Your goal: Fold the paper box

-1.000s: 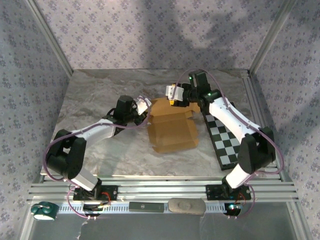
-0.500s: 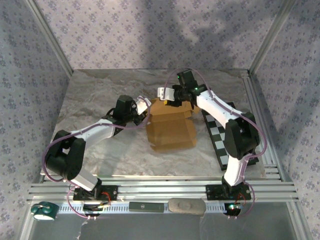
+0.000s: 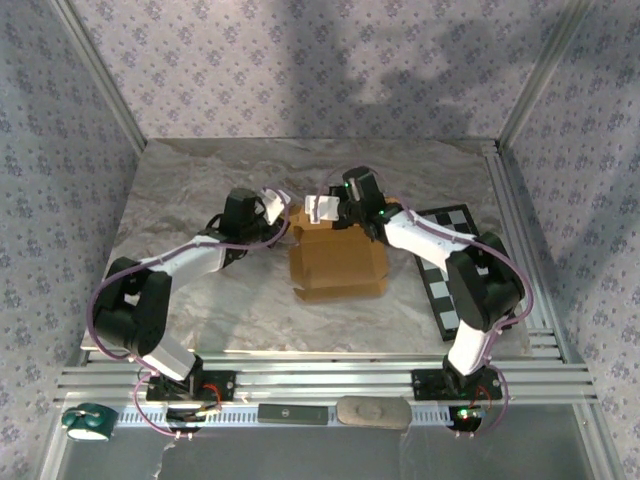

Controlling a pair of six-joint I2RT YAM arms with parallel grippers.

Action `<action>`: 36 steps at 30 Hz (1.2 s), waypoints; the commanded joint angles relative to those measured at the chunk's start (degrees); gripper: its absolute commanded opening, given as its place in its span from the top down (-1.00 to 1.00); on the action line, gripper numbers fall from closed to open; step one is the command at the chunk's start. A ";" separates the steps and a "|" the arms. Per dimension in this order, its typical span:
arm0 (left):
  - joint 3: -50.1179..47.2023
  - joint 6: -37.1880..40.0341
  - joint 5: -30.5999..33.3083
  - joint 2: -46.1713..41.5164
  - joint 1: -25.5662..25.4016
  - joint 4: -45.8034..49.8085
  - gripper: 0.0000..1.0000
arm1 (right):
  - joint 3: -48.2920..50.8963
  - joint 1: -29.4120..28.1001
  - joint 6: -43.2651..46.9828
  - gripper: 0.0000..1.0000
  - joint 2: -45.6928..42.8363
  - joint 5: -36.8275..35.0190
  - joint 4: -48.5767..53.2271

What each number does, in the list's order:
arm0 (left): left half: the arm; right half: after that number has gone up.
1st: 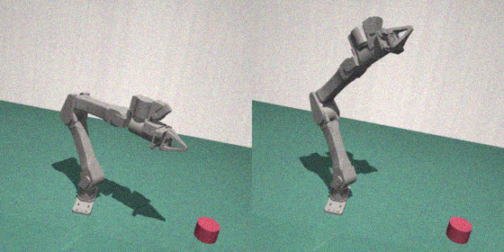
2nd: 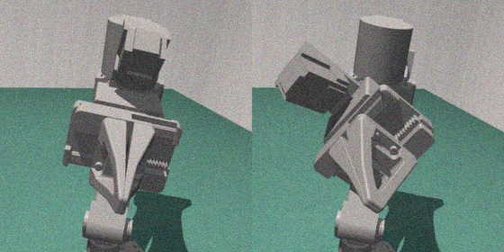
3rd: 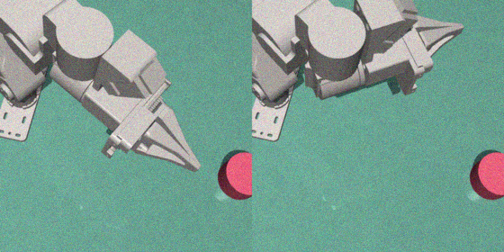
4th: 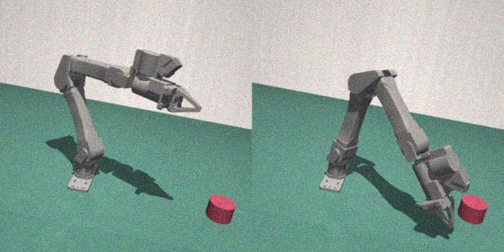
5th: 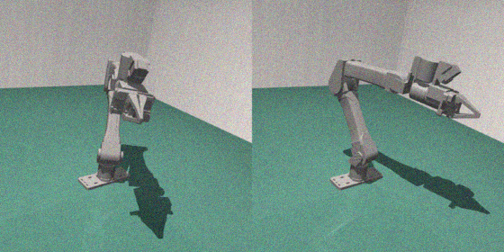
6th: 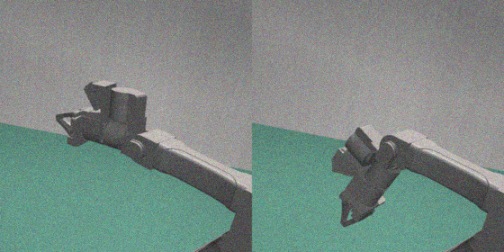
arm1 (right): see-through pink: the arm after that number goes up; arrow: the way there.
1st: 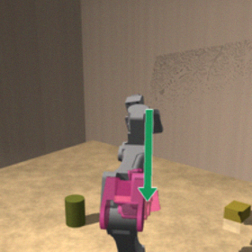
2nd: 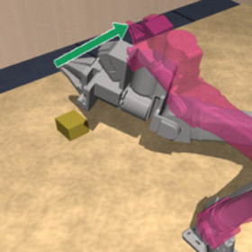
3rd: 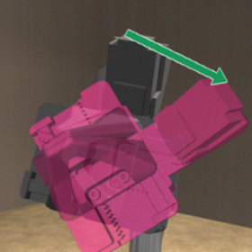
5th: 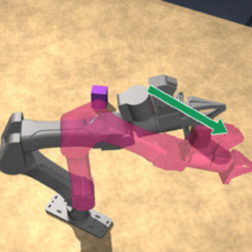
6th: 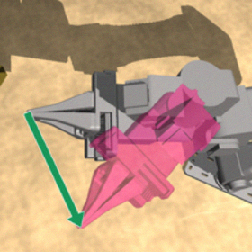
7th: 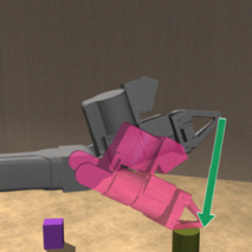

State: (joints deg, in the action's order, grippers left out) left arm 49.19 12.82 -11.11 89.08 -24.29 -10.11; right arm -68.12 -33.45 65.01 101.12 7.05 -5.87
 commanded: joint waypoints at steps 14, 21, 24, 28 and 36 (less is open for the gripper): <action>2.19 -37.76 5.00 -10.11 4.78 12.92 0.13 | 7.71 -1.60 -3.57 1.00 4.66 -9.22 -13.00; -3.46 -42.09 1.45 -6.06 0.08 6.69 0.33 | 1.28 1.14 -6.40 1.00 3.95 -2.12 0.77; -2.11 -41.86 1.22 -0.26 -1.06 2.52 0.33 | -2.40 2.14 -6.90 1.00 4.76 -0.49 4.61; 0.70 -39.17 6.05 5.74 -4.81 2.64 0.35 | -6.28 3.32 -7.39 1.00 6.03 2.50 9.83; 4.54 -37.27 10.01 14.50 -6.08 -1.75 0.16 | -13.81 4.95 -8.75 1.00 8.36 6.04 18.78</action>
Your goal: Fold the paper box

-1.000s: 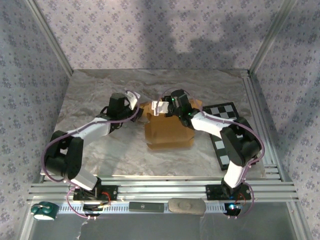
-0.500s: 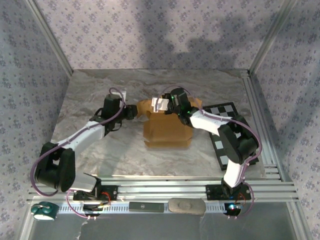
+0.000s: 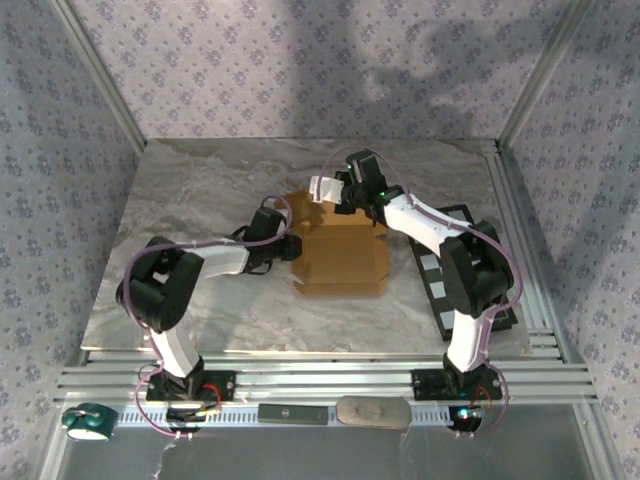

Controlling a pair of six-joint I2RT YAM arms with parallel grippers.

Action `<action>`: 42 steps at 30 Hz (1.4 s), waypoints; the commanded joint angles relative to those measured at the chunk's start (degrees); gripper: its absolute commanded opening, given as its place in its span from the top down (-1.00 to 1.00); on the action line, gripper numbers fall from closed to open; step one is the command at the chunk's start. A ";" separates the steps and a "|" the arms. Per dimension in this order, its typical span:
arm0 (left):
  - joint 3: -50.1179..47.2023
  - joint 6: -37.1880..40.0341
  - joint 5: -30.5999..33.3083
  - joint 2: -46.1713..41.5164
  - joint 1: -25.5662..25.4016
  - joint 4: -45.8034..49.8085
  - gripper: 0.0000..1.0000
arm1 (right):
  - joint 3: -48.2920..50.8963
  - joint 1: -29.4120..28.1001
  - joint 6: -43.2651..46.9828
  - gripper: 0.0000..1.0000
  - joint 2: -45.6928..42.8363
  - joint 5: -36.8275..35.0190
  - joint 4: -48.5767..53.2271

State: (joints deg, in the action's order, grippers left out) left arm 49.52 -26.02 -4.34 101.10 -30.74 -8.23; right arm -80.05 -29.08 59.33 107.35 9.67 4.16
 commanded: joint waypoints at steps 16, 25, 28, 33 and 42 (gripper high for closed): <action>13.68 6.55 3.95 8.74 -1.27 -0.48 0.53 | -4.79 1.04 -5.82 1.00 3.66 3.54 10.87; 10.47 5.28 5.48 8.00 -2.06 -1.20 0.32 | -4.73 0.12 -6.84 1.00 3.84 1.10 10.31; 10.50 4.86 5.28 8.58 -2.55 -2.15 0.40 | -3.64 -0.34 -6.95 1.00 3.59 0.29 9.10; 10.78 4.57 4.34 9.57 -3.43 -3.05 0.61 | -1.19 -1.30 -6.43 1.00 3.12 -1.57 6.31; 11.39 4.77 7.14 9.97 -6.14 -2.40 0.43 | 0.81 -1.74 -7.11 1.00 1.75 -3.43 4.48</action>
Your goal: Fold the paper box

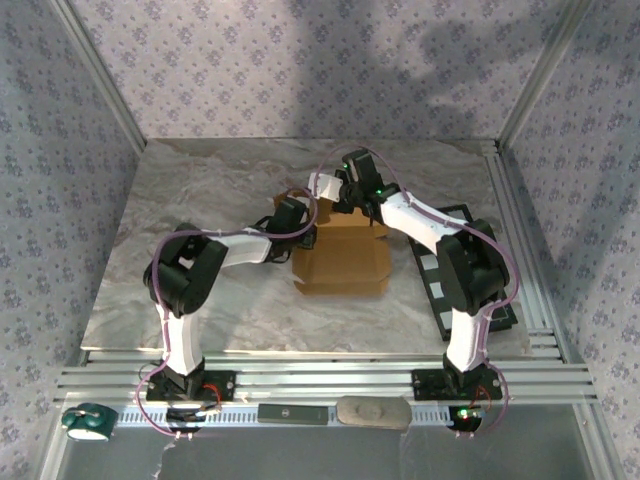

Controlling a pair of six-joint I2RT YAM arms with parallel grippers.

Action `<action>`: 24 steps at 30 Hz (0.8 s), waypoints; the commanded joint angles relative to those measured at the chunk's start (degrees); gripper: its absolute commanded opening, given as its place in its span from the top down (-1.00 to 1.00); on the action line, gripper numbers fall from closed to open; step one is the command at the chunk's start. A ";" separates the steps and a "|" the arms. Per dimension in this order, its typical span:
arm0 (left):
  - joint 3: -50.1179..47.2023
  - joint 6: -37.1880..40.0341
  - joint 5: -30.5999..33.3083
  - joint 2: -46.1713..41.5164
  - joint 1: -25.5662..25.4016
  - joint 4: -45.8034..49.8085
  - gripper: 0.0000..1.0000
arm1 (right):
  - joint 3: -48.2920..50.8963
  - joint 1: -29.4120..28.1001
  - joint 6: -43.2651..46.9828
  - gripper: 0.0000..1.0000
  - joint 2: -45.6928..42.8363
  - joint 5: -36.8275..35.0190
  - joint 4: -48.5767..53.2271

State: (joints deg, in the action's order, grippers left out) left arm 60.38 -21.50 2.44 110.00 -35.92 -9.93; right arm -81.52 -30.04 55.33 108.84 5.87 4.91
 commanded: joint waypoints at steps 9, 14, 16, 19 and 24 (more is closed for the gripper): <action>1.58 -0.48 -0.58 3.97 -1.23 0.51 0.56 | 3.31 -1.07 -3.21 1.00 -0.55 0.28 3.40; 1.18 -0.83 -3.24 4.29 -1.22 0.31 0.56 | 4.14 -1.11 -3.14 1.00 -1.08 0.37 2.43; 0.84 -1.21 -5.22 3.84 -1.11 0.12 0.50 | 4.38 -1.16 -3.04 1.00 -1.17 0.38 2.06; -2.46 -3.22 -6.86 0.90 -0.37 -2.42 0.42 | 5.18 -1.08 -2.90 1.00 -1.34 0.39 1.17; -6.95 -7.02 -9.02 -9.45 1.88 -3.16 0.21 | 8.73 -1.47 -2.43 1.00 -2.77 -1.23 -4.45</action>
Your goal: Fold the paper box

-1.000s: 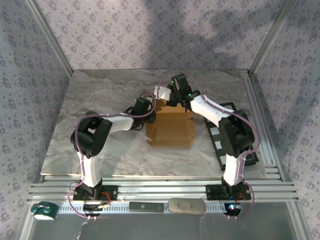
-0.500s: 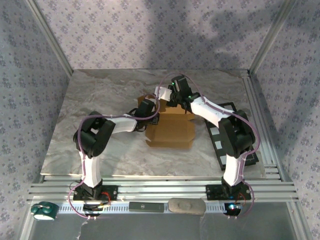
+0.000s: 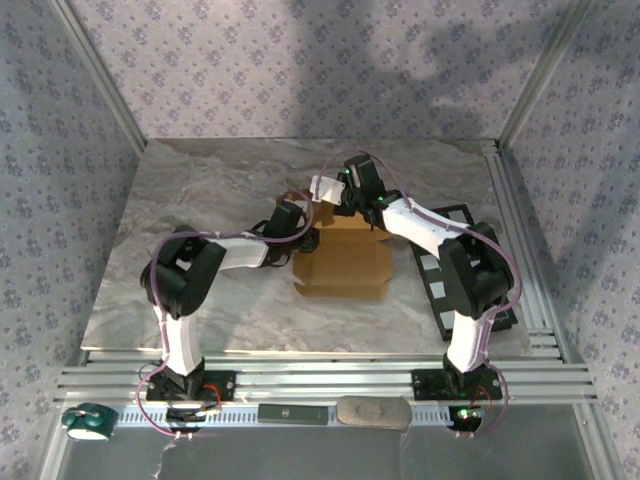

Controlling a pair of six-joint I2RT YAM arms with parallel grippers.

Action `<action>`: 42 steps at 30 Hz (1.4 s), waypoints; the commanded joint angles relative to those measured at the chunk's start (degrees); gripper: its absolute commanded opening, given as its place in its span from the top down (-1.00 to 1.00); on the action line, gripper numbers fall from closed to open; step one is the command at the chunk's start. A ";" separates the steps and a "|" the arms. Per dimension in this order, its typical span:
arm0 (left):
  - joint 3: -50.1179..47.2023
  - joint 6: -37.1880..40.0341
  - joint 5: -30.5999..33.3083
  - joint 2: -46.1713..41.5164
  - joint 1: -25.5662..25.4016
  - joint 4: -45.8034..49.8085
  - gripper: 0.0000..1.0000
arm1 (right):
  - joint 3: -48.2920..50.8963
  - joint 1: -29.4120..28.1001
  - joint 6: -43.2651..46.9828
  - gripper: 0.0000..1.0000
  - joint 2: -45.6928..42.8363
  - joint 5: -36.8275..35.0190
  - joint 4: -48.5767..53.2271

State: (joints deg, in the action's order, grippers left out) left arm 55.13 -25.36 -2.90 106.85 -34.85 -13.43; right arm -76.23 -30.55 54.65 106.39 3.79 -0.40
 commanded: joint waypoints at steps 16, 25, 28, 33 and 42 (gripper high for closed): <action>5.47 -22.14 -2.79 -25.28 6.64 18.44 -0.05 | 16.33 -2.22 5.52 1.00 -0.88 -4.34 -19.09; 10.51 -29.49 -8.85 -17.45 6.97 13.64 -0.05 | 18.30 -2.99 6.69 1.00 -0.03 -6.31 -23.59; 12.00 -28.98 -10.71 -14.82 7.00 13.07 -0.02 | 18.48 -3.09 6.61 1.00 -0.30 -6.31 -23.94; 12.63 -30.03 -13.19 -11.24 7.15 9.15 0.00 | 18.39 -3.20 6.48 1.00 -0.74 -5.92 -23.94; 13.09 -31.93 -14.83 -9.03 6.91 5.62 0.12 | 19.40 -3.46 6.61 1.00 -1.27 -5.75 -24.70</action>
State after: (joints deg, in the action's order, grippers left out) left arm 65.76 -56.27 -15.79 96.99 -27.75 -4.73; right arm -59.13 -33.23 62.06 103.66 -2.66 -29.06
